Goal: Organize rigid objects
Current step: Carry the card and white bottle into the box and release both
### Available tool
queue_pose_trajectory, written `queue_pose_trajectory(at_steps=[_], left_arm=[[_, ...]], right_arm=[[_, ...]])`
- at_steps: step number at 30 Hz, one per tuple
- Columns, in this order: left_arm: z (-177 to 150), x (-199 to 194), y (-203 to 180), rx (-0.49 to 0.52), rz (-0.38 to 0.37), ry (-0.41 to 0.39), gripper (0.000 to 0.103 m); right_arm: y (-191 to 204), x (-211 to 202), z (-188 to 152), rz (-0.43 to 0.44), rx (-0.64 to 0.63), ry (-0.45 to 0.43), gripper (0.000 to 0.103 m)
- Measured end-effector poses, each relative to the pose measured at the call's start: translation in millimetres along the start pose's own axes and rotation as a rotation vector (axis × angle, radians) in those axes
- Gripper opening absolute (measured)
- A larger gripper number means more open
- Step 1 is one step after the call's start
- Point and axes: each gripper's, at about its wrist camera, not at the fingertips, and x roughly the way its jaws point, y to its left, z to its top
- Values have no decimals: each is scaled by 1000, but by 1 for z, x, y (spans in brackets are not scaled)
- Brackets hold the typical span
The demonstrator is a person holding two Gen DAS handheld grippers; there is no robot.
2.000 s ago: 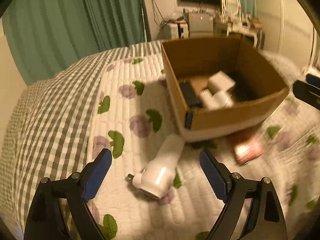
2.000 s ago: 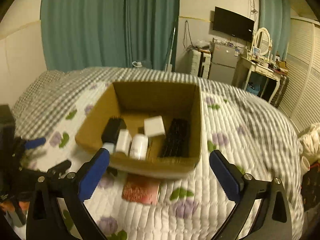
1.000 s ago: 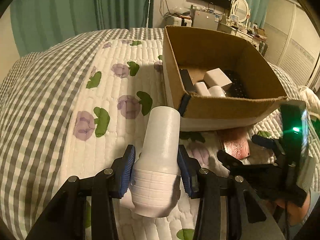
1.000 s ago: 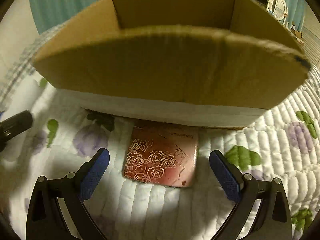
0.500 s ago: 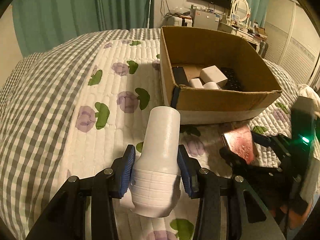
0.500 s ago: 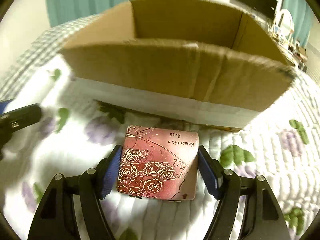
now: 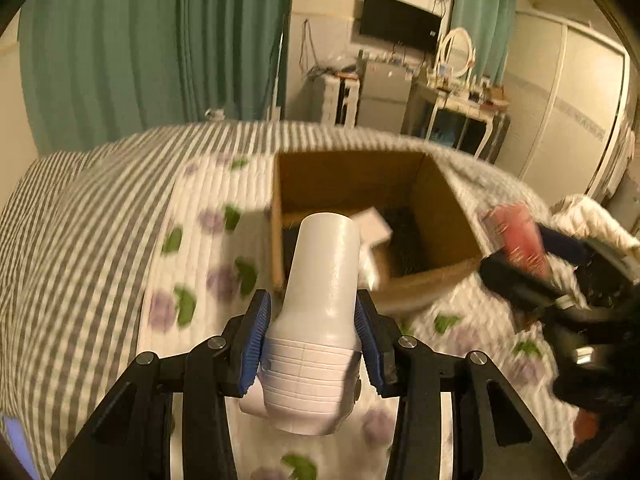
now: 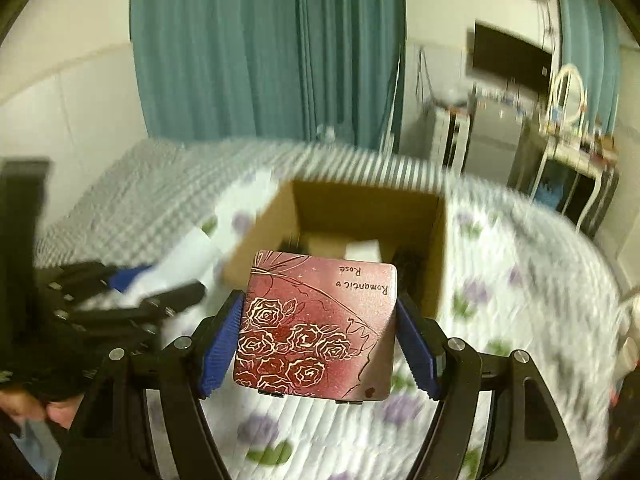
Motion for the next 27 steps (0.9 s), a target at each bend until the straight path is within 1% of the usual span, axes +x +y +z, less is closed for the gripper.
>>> queue_pose_trajectory(at_steps=[2,4,8,11,14,17,20,22,23,24,27], left_arm=[[20,7,-6,-1,-14,-9,43],[39,23,-11,-14,-24,-3,43],[56,63,-21,-9,1,22,43],[55,93,-26,7,-8,48,43],[52,119,-33,21,-14,81,43],[49,135,-39,44,-4,98,43],[48,144,-45,59,-2,96,44],[48,143,-46,64,2,78,50],[50,141,-46,61,13,61,60],[52,137,-45,55,24,44,64],[60,125,-33,26,33,20,64]], right_arm=[[-5,-9,23,-9,-21,-36,73],[-15,-12,42,-17,-29,-63,73],[-32,9,60,-30,-15,-65,73],[-49,30,60,-26,10,-43,73],[-60,51,50,-22,19,-18,73],[-71,68,42,-22,30,-1,73],[-81,81,36,-14,51,9,73],[-85,85,34,-12,57,9,73],[-85,84,33,-12,59,7,73],[-87,85,33,-12,62,5,73],[-90,82,36,-21,70,-7,73]])
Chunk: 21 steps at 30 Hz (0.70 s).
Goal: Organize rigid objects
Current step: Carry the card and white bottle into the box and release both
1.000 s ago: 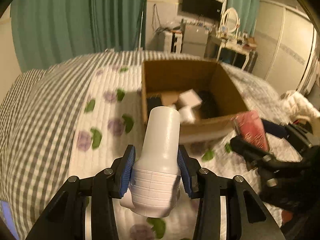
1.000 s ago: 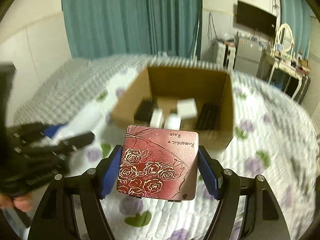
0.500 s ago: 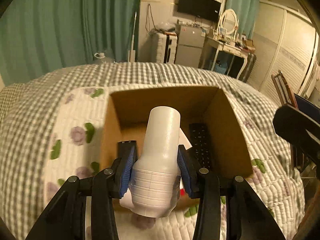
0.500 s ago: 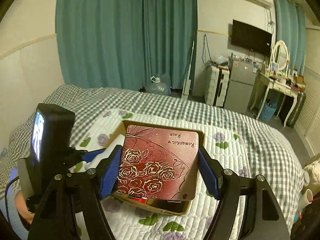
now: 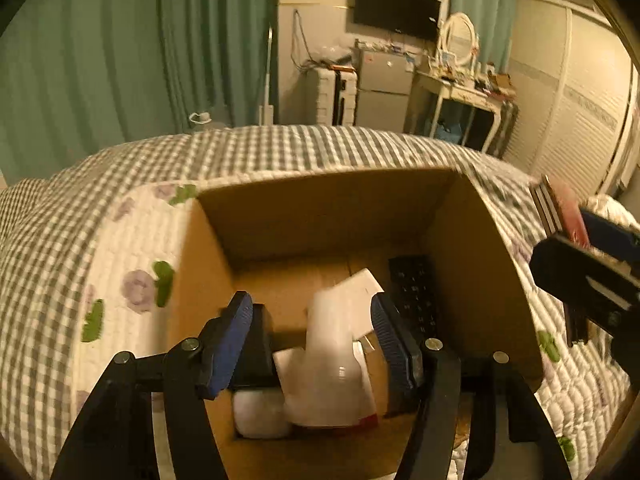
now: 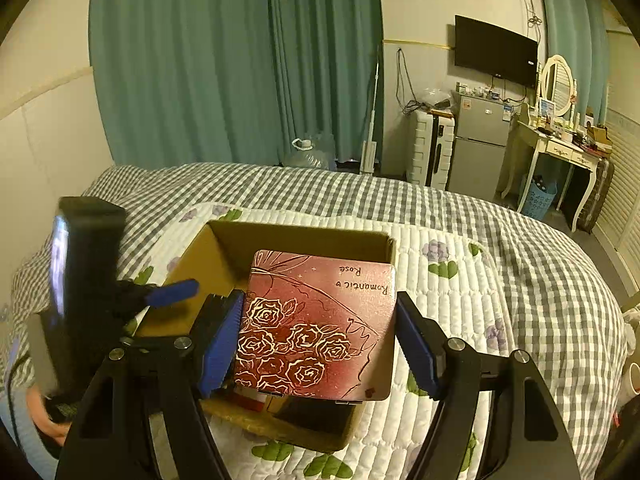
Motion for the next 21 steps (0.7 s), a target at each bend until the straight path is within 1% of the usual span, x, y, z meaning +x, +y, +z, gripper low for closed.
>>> queue_pose_trajectory(at_steps=[4,8,11,15,16,18,19,21], left_arm=[[6,-19,17,-21,19,-28,64],[6,-35,29,-2,46,-55,64],[2,-40,37,-3,58,-62,64],[-2,-42,44,-8,61,-66,64],[-4,-41,45,-5,61,-65,64],[-6,-41,46,0,60,-65,64],[-7,-41,46,0,60,-65,64],[-8,-45,45,-4,56,-67,64]], right_arm=[[1,-1,4,-12,1,-5,73],[14,15,-1,-11,-15,27,73],[24,39,-11,-29,-39,72,73],[25,61,-22,-62,-35,111,73],[25,64,-23,-68,-33,115,73],[26,65,-27,-81,-49,96,74],[27,65,-28,-83,-54,95,75],[26,63,-27,-98,-44,93,84]])
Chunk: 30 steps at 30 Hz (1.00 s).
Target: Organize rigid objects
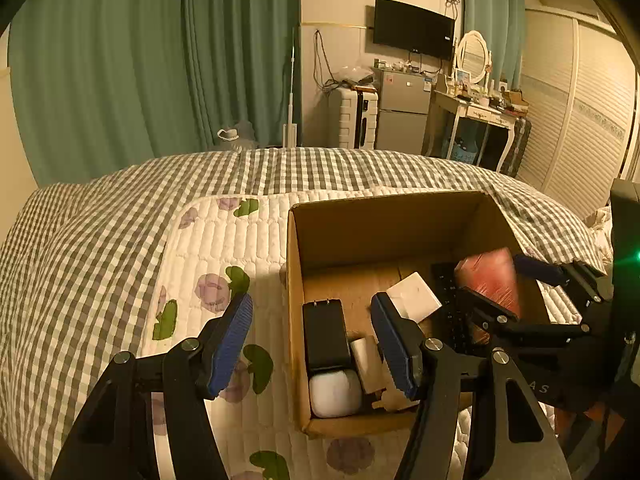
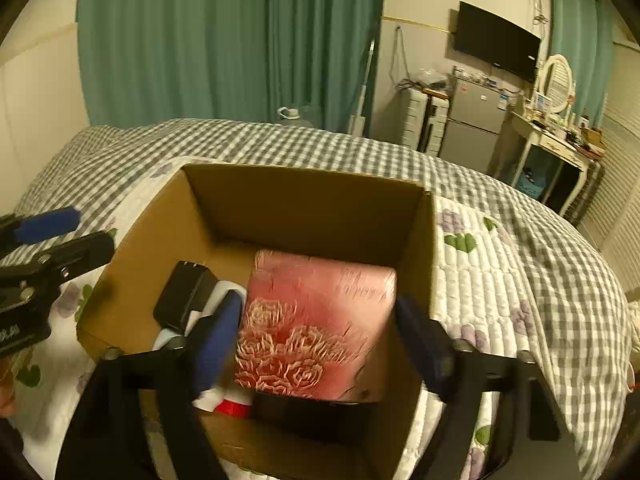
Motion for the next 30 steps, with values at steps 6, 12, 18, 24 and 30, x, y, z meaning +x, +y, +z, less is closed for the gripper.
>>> queue_pose_trajectory(at_steps=[6,12,18,24,30], left_arm=[[7,-38,-6,6,2,-42,64],[25,-115,-16,28,-1,-162,64],[30,-195,-23,39,-26,-305,64],[15,-243,-23,56,-47,-411,70],[-17,-243,-19,62,-53,-463,82]], right_arm=[[0,-50,13,-6,58,-57,84],[-2,-138,33,-20,82,-152,84],[-4,-232,45,-32,107,-247,85],[9,-300,31,-62,91,-356,87],[23,-308,-15,-113,110,-411,98]])
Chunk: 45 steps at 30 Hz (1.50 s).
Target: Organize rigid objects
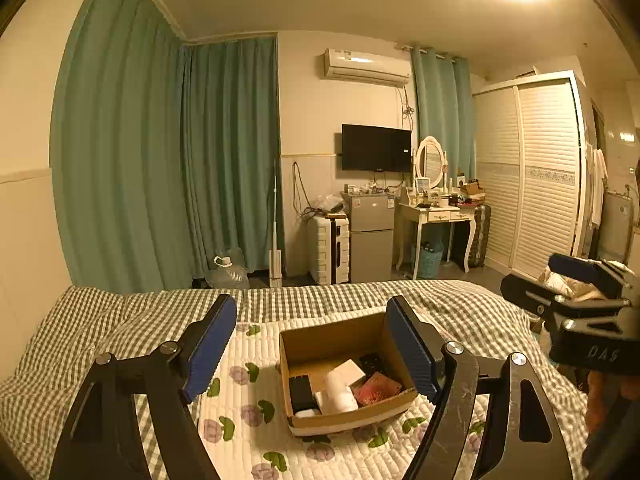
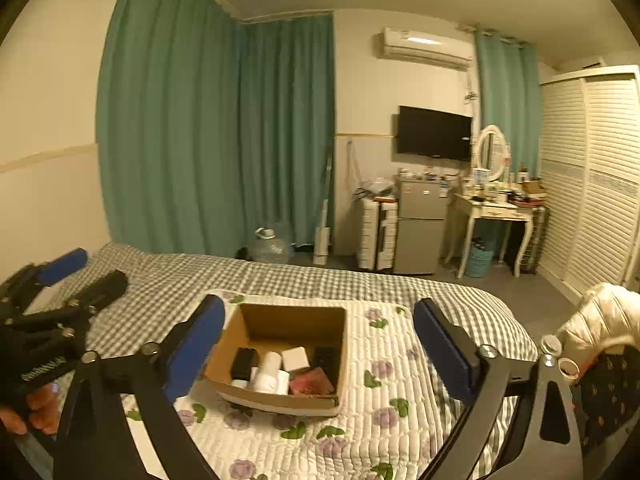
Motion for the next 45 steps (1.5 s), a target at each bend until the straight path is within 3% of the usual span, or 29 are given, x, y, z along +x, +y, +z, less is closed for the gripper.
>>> queue_pose_trajectory(at_steps=[3,5,7,9,15,22,45], left_arm=[[-22,3,0,-3,-10,-9,98],[-40,5,-1,6,19,-56,103],[-58,10,-5,40,51,-99,103],[-76,26,-9,71,88,-81,103],[-111,53,-5,52,87,-37,103],[-129,52,-3,49,99,-25,103],[-136,63,-1,24,72,33,103]], right_arm=[[1,6,-27,-20,9,-31,103],[-2,19,-48,-31,25,-56,103],[-5,37,-66,-26,49,-31,103],[-8,55,-86,-20,65,-16,103],[-6,79,-139,-95,-3,-58,103],[-24,85,-143,-96,56,-35,103],[-13,84,-145,-77,23,-25,103]])
